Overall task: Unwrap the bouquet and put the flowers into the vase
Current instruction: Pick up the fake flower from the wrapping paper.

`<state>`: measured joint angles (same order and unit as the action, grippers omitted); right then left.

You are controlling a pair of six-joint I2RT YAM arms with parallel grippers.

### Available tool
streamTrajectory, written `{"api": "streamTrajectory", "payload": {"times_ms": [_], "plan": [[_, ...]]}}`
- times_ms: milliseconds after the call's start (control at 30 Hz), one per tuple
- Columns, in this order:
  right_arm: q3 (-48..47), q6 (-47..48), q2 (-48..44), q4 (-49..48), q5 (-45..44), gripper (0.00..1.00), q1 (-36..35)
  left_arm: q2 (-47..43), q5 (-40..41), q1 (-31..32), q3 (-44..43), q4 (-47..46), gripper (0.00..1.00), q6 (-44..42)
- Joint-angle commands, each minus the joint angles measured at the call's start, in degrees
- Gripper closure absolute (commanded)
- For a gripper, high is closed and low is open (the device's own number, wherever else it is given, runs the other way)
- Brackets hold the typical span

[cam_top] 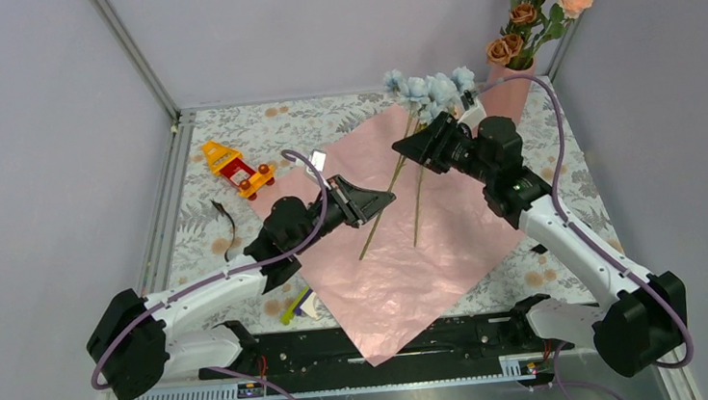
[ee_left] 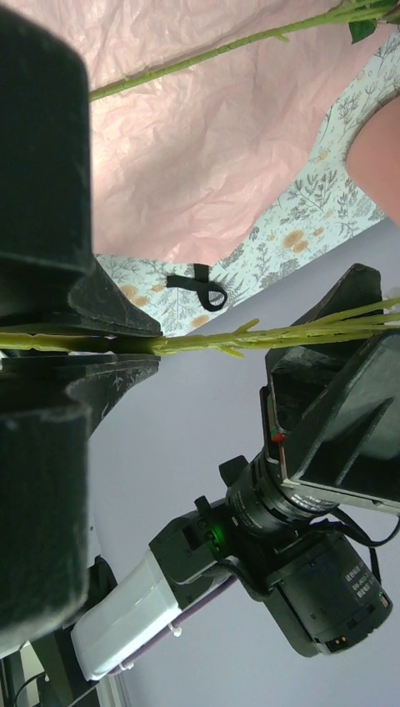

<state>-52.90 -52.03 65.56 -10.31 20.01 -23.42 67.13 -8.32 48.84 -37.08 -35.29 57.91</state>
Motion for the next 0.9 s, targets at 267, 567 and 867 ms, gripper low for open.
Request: {"api": "streamTrajectory", "payload": {"times_ms": [267,567,867], "plan": [[-3.35,1.81,1.73,1.61,-1.47,0.64,-0.93,-1.56,1.29,0.81,-1.15,-0.32,1.00,-3.50],[-2.93,2.51,0.71,2.40,-2.94,0.83,-1.01,-1.13,0.84,0.90,-1.68,0.45,1.00,-4.01],[-2.19,3.89,-0.99,1.11,-2.50,1.00,-1.01,0.23,-1.44,0.82,-3.92,2.53,1.00,-4.84]]}}
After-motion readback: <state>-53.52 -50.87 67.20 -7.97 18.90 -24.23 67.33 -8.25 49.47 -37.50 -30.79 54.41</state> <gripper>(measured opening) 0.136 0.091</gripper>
